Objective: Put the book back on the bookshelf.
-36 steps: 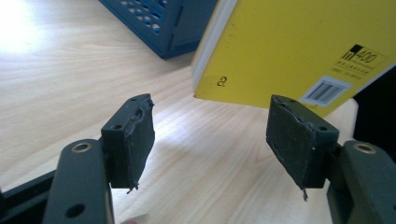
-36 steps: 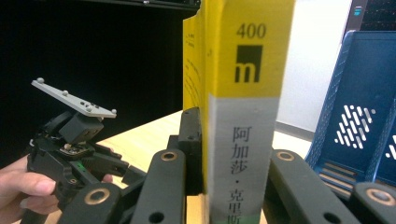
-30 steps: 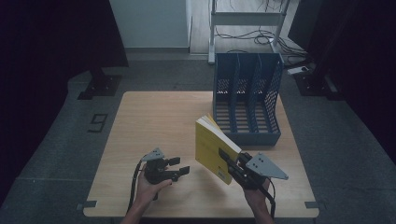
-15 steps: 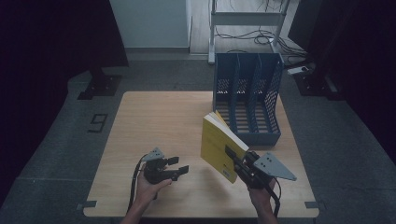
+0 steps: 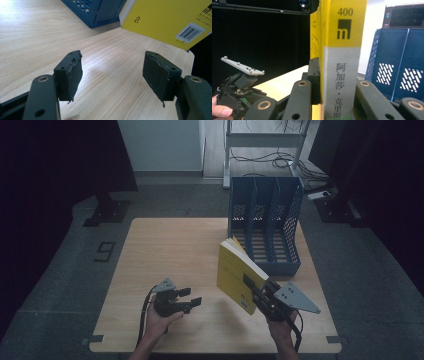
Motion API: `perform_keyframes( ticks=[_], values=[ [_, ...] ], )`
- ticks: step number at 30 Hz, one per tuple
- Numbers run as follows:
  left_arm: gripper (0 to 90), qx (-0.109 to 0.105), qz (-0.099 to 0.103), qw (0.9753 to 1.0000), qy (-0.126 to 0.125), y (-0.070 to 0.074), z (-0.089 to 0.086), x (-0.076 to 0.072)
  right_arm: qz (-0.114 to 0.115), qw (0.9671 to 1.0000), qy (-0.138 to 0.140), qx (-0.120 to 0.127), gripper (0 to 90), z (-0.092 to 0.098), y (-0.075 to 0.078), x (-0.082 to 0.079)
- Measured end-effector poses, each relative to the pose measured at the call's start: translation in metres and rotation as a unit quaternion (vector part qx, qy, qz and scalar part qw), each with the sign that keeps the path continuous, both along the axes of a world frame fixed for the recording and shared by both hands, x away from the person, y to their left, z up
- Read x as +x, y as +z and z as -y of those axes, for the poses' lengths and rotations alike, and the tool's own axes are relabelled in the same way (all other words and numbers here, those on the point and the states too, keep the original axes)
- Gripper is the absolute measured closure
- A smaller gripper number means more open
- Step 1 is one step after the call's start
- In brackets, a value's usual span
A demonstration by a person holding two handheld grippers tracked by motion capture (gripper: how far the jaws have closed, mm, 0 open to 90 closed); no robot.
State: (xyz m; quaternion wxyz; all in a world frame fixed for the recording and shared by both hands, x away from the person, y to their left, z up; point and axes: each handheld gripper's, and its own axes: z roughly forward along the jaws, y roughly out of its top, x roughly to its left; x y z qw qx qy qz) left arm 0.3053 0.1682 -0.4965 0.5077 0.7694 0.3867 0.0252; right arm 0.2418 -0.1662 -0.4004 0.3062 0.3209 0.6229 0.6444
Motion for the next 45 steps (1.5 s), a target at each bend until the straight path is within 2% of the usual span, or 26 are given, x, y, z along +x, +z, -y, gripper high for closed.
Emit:
perform_keyframes(
  ticks=[10,13,15,23,28,39,45],
  values=[
    [32.1,-0.004,-0.002,1.0,0.005,0.002,-0.004,0.001,0.007,0.9999,-0.008,0.01,74.8,0.003,0.009,0.002],
    [32.6,-0.01,0.009,0.9999,0.01,0.005,-0.005,-0.002,0.008,0.9998,-0.012,0.012,74.8,0.003,0.011,0.004],
    [32.5,0.0,0.02,0.9997,0.012,0.007,-0.005,-0.003,0.007,0.9998,-0.017,0.012,74.8,0.002,0.013,0.008],
    [32.2,-0.001,0.014,0.9998,0.014,0.008,-0.008,-0.002,0.017,0.9995,-0.025,0.012,74.8,0.002,0.028,0.015],
    [32.0,-0.006,0.017,0.9998,0.01,0.01,-0.008,-0.003,0.02,0.9988,-0.041,0.016,74.8,0.007,0.04,0.023],
    [31.8,0.0,0.01,0.9999,0.009,0.007,-0.007,-0.002,0.015,0.9985,-0.05,0.016,74.8,0.011,0.046,0.032],
    [31.8,0.001,0.005,0.9999,0.01,0.006,-0.008,0.0,0.019,0.9981,-0.057,0.016,74.8,0.013,0.051,0.035]
  ],
)
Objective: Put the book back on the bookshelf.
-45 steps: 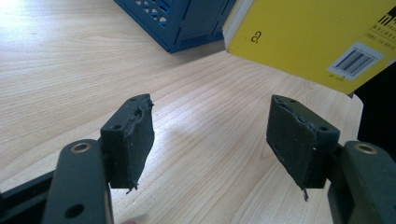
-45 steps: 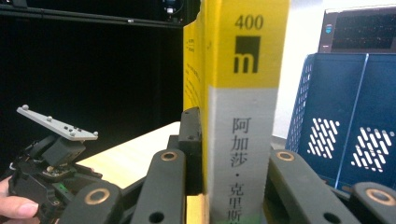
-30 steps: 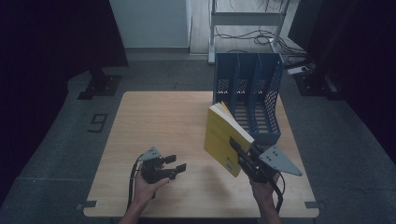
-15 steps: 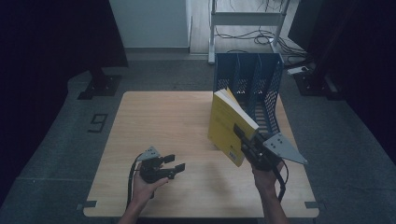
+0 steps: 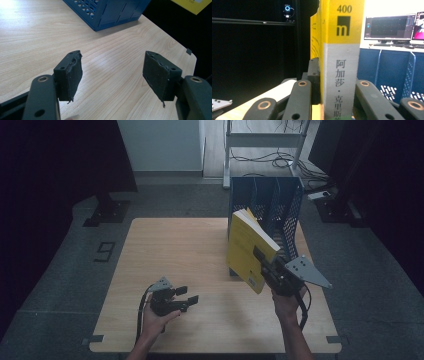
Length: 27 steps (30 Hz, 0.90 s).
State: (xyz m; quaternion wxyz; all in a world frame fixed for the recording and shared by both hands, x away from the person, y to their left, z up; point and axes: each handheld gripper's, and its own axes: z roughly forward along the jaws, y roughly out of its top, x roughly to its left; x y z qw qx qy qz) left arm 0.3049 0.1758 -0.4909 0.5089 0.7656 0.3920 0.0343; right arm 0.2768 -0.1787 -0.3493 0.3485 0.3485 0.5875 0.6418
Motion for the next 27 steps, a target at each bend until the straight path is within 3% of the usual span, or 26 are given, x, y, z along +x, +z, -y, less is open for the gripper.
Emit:
perform_keyframes(
  ticks=[11,27],
  values=[
    [31.9,0.002,-0.004,1.0,-0.002,-0.001,0.0,0.001,0.007,0.9999,-0.011,-0.007,74.8,-0.002,0.008,0.009],
    [31.7,0.002,-0.008,1.0,-0.003,-0.003,0.001,0.001,-0.001,0.9995,-0.03,-0.006,74.8,-0.004,0.009,0.036]
  ],
)
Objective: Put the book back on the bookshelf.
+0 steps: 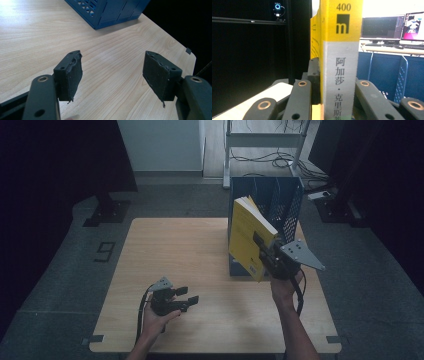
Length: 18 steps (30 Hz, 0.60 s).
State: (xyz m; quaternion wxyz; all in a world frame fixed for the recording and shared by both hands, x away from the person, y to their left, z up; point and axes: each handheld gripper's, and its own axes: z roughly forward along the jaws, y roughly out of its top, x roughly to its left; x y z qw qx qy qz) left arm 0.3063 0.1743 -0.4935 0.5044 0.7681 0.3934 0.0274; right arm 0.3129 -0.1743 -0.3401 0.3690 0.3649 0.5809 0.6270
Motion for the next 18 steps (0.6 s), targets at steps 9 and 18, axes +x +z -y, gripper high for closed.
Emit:
perform_keyframes(
  ticks=[9,18],
  values=[
    [31.7,0.003,-0.004,1.0,-0.001,-0.001,0.001,0.0,-0.004,0.9999,-0.012,-0.008,74.8,-0.003,0.003,0.01],
    [31.7,0.005,-0.007,1.0,-0.001,-0.002,0.002,0.0,-0.002,0.9995,-0.03,-0.01,74.8,-0.002,0.005,0.022]
  ],
)
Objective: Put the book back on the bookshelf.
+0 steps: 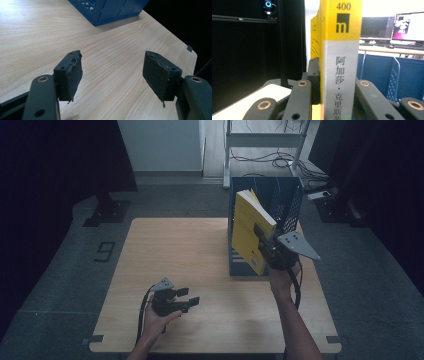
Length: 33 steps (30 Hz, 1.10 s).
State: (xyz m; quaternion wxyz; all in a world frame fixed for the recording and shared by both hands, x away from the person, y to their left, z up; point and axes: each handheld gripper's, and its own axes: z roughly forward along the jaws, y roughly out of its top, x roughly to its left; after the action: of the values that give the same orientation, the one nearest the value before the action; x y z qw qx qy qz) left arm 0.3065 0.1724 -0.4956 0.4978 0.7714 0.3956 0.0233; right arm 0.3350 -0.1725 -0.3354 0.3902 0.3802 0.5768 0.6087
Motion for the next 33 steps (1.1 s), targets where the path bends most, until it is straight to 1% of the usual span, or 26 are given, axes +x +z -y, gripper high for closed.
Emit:
perform_keyframes(
  ticks=[10,11,12,13,14,16,20,21,23,24,29,33],
  values=[
    [31.7,0.007,-0.006,0.9999,-0.005,-0.002,0.001,0.001,-0.006,0.9999,-0.012,-0.004,74.8,-0.002,0.0,0.012],
    [31.7,-0.004,-0.013,0.9999,-0.01,-0.002,0.001,0.001,-0.007,0.9999,-0.014,-0.006,74.8,-0.003,0.0,0.015],
    [31.7,-0.012,-0.015,0.9997,-0.012,-0.002,0.001,0.001,-0.007,0.9998,-0.015,-0.005,74.8,-0.003,0.0,0.015],
    [31.7,-0.012,-0.015,0.9997,-0.012,-0.002,0.001,0.001,-0.007,0.9998,-0.015,-0.005,74.8,-0.003,0.0,0.015],
    [31.9,-0.008,-0.01,0.9999,-0.008,-0.001,0.001,0.0,-0.008,0.9998,-0.016,-0.004,74.8,-0.004,0.001,0.018],
    [32.0,-0.004,-0.007,1.0,-0.004,-0.002,0.001,0.001,-0.008,0.9998,-0.017,-0.004,74.8,-0.005,0.001,0.019],
    [32.5,-0.006,-0.004,1.0,0.0,-0.001,0.0,0.001,-0.01,0.9997,-0.02,-0.006,74.7,-0.007,-0.001,0.022],
    [32.5,-0.01,-0.004,0.9999,0.002,-0.001,-0.001,0.0,-0.014,0.9996,-0.021,-0.007,74.8,-0.008,-0.002,0.026],
    [32.5,-0.01,-0.004,0.9999,0.002,-0.001,-0.001,0.0,-0.016,0.9996,-0.022,-0.007,74.8,-0.008,-0.003,0.027],
    [32.5,-0.01,-0.005,0.9999,0.002,-0.001,-0.001,0.001,-0.021,0.9995,-0.025,-0.004,74.8,-0.009,-0.005,0.03],
    [32.4,-0.006,-0.009,0.9999,0.0,-0.002,-0.001,0.002,-0.031,0.999,-0.03,0.004,74.8,-0.01,-0.009,0.038],
    [32.3,-0.006,-0.008,0.9999,0.002,-0.001,-0.002,0.001,-0.035,0.9987,-0.036,0.003,74.8,-0.012,-0.01,0.044]
  ],
)
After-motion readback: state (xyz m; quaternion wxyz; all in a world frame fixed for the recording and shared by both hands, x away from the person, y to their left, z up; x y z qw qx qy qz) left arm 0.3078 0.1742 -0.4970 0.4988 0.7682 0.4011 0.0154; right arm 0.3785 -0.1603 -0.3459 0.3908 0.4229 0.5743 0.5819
